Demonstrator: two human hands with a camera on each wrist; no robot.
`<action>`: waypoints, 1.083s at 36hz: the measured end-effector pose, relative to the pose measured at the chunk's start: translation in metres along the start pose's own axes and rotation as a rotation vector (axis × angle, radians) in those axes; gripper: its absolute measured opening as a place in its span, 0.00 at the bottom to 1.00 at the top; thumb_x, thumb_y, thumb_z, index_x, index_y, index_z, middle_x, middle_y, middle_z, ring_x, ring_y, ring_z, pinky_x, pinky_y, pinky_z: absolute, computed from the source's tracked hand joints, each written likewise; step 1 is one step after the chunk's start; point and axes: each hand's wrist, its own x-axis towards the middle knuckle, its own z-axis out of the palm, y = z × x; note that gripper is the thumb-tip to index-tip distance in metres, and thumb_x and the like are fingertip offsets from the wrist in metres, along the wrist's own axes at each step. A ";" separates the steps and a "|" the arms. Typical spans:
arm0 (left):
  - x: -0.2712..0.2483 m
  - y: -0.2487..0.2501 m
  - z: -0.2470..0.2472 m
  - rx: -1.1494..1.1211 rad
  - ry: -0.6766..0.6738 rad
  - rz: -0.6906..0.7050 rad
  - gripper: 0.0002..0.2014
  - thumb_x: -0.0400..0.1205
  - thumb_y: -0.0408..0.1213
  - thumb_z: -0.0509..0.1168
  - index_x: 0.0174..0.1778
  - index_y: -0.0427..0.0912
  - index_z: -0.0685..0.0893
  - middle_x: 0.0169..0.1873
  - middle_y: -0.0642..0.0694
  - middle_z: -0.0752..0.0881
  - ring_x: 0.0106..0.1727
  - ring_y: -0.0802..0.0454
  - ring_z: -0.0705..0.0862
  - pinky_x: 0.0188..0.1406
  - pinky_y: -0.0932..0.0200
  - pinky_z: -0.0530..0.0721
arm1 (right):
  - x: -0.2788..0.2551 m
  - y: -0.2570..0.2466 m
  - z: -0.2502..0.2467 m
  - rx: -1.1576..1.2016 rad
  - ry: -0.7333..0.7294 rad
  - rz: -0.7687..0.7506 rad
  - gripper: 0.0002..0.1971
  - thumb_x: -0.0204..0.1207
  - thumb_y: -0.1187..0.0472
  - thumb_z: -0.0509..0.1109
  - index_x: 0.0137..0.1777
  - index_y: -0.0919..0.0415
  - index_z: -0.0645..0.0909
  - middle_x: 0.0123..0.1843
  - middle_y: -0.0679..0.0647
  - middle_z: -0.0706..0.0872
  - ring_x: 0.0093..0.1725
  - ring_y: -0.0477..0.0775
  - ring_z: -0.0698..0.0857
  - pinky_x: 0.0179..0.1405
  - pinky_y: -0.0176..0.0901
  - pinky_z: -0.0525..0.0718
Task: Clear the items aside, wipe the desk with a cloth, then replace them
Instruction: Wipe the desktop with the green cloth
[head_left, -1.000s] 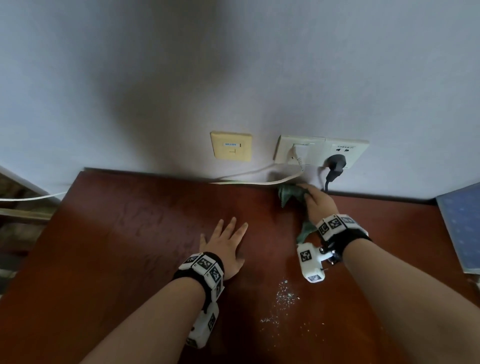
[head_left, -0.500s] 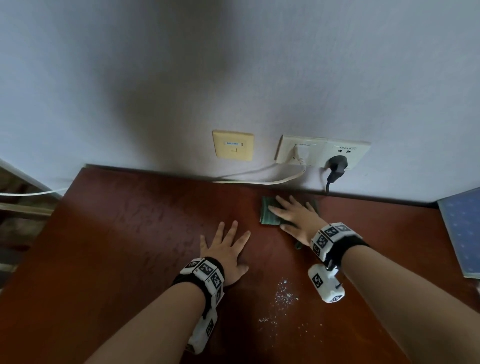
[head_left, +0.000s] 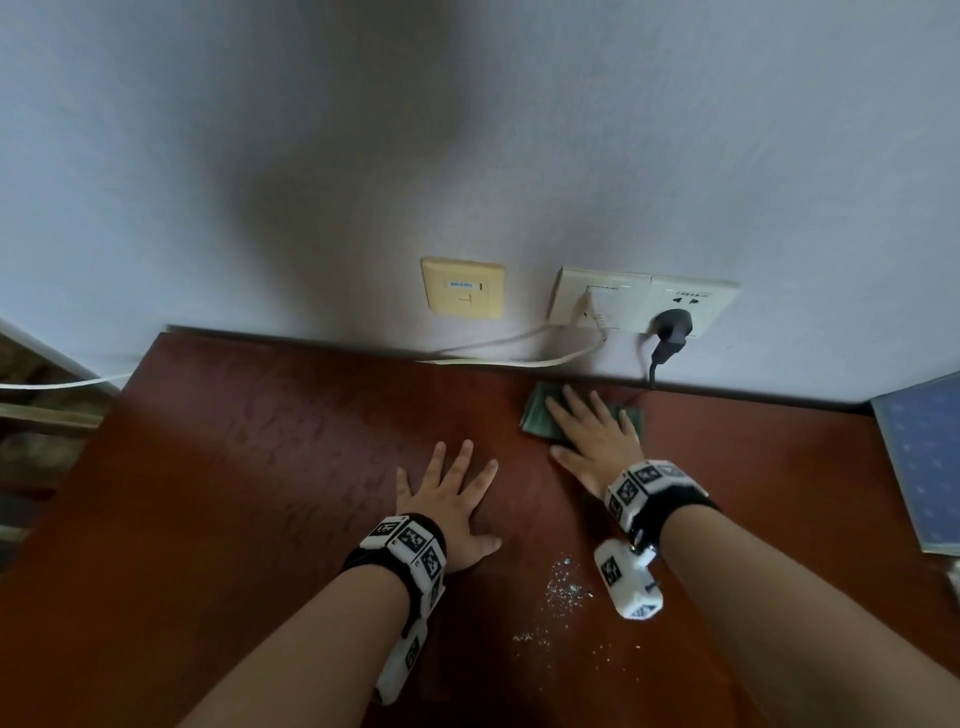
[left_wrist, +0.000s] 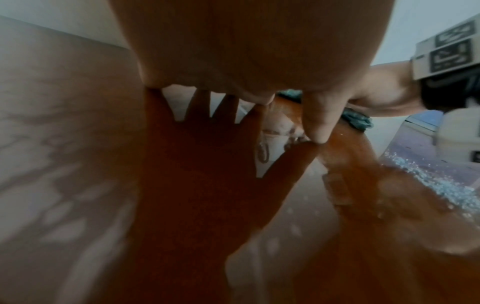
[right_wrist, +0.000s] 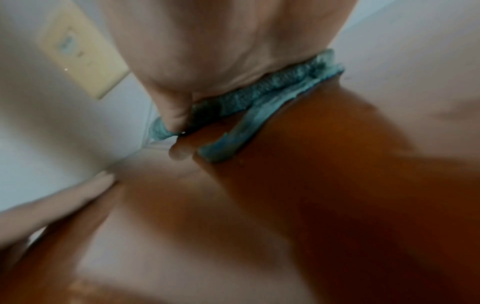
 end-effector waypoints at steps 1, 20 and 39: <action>-0.001 0.000 0.000 0.000 -0.001 -0.002 0.46 0.80 0.69 0.57 0.84 0.67 0.32 0.82 0.55 0.23 0.83 0.44 0.24 0.78 0.23 0.34 | -0.008 -0.001 0.004 -0.028 -0.018 -0.027 0.34 0.82 0.41 0.54 0.81 0.33 0.37 0.84 0.37 0.34 0.84 0.52 0.37 0.80 0.61 0.40; -0.031 0.005 -0.001 -0.039 -0.136 0.020 0.37 0.86 0.57 0.57 0.87 0.62 0.43 0.85 0.59 0.32 0.86 0.48 0.31 0.79 0.21 0.45 | -0.107 -0.038 0.038 0.009 -0.125 -0.239 0.32 0.85 0.58 0.55 0.81 0.33 0.43 0.78 0.27 0.33 0.80 0.44 0.30 0.79 0.57 0.33; -0.056 -0.009 0.017 -0.073 -0.206 -0.092 0.62 0.70 0.51 0.82 0.82 0.75 0.36 0.79 0.61 0.20 0.82 0.40 0.23 0.70 0.11 0.55 | -0.095 -0.027 0.001 0.860 0.353 0.188 0.25 0.81 0.74 0.55 0.68 0.51 0.81 0.76 0.44 0.74 0.73 0.45 0.71 0.77 0.35 0.61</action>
